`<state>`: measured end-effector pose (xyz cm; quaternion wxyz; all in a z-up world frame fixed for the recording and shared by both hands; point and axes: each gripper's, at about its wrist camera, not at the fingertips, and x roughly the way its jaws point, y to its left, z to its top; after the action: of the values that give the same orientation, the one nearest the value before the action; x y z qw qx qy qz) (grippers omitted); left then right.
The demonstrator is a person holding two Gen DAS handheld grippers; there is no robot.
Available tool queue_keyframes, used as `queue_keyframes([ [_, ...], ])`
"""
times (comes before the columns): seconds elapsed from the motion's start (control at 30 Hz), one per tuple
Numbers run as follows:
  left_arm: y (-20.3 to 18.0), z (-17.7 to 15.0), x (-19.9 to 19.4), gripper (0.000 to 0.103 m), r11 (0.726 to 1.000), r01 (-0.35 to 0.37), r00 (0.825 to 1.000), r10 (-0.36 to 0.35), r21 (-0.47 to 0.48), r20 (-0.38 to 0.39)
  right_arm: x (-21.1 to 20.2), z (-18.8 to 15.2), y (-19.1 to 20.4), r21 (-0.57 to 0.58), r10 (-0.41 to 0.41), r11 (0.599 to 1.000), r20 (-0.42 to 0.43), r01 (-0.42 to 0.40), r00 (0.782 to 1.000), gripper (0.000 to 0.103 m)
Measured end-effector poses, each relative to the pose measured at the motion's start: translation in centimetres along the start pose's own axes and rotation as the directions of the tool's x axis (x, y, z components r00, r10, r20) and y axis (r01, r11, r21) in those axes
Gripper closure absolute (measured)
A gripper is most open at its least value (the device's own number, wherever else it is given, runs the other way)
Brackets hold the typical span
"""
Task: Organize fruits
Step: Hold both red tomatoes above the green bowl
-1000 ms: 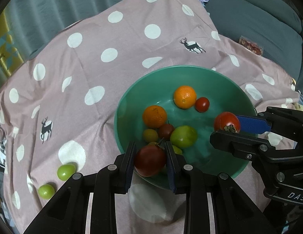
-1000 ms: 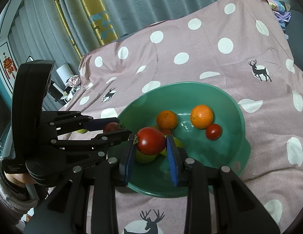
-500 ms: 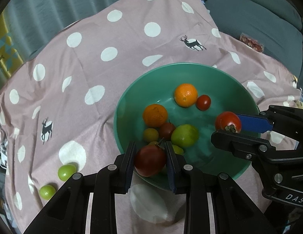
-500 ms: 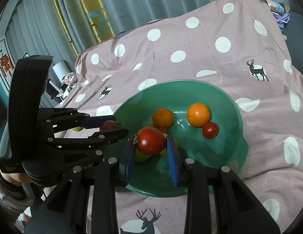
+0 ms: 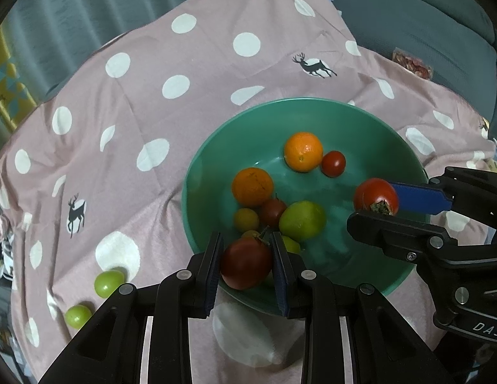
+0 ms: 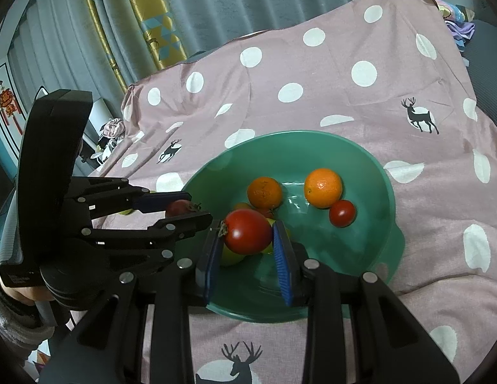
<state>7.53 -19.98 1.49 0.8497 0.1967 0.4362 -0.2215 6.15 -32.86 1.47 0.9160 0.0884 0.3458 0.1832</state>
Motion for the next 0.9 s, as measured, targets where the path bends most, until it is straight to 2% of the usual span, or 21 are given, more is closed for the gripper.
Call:
queue_keyframes([
  [0.9, -0.33, -0.09, 0.41, 0.073, 1.000, -0.013, 1.000, 0.013, 0.024, -0.012, -0.10, 0.05, -0.52, -0.001, -0.007, 1.000, -0.003, 0.007, 1.000, 0.071],
])
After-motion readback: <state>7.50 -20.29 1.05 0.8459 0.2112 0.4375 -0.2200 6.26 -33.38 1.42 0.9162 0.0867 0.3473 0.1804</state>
